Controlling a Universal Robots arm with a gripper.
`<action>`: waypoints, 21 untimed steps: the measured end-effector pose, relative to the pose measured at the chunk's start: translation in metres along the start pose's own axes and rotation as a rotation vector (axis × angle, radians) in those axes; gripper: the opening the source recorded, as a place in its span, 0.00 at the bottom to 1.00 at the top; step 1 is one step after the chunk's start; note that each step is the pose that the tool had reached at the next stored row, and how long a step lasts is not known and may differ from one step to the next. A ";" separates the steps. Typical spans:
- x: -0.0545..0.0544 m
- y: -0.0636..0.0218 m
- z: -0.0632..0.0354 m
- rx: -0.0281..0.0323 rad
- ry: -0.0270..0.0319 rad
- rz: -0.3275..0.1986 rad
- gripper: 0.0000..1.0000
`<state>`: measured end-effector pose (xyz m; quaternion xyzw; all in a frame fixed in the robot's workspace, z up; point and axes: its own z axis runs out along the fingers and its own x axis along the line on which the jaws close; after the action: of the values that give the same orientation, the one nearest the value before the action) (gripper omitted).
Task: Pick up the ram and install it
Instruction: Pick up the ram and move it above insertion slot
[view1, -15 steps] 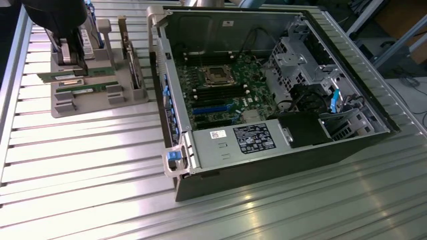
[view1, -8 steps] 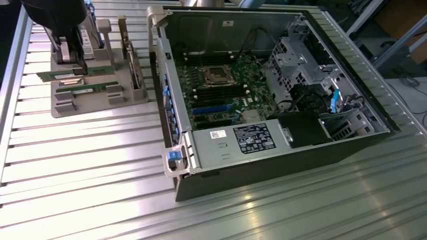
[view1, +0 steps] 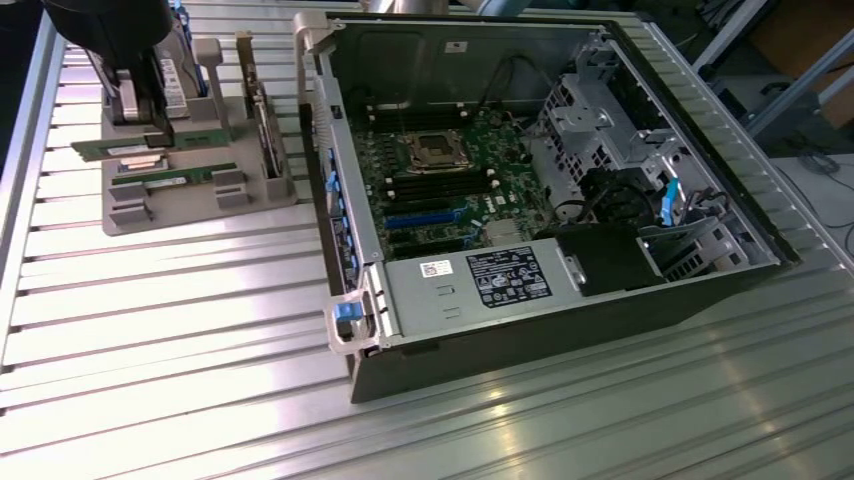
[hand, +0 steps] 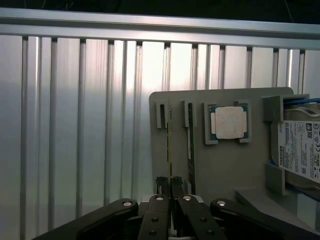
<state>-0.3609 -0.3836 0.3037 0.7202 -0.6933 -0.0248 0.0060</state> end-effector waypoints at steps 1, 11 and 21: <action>0.000 0.0000 -0.0006 0.0000 0.0000 0.000 0.13; 0.000 0.0005 -0.0103 0.0002 -0.0006 0.000 0.13; 0.000 0.0007 -0.0166 0.0000 -0.0006 0.000 0.13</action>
<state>-0.3609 -0.3836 0.3203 0.7201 -0.6933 -0.0250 0.0058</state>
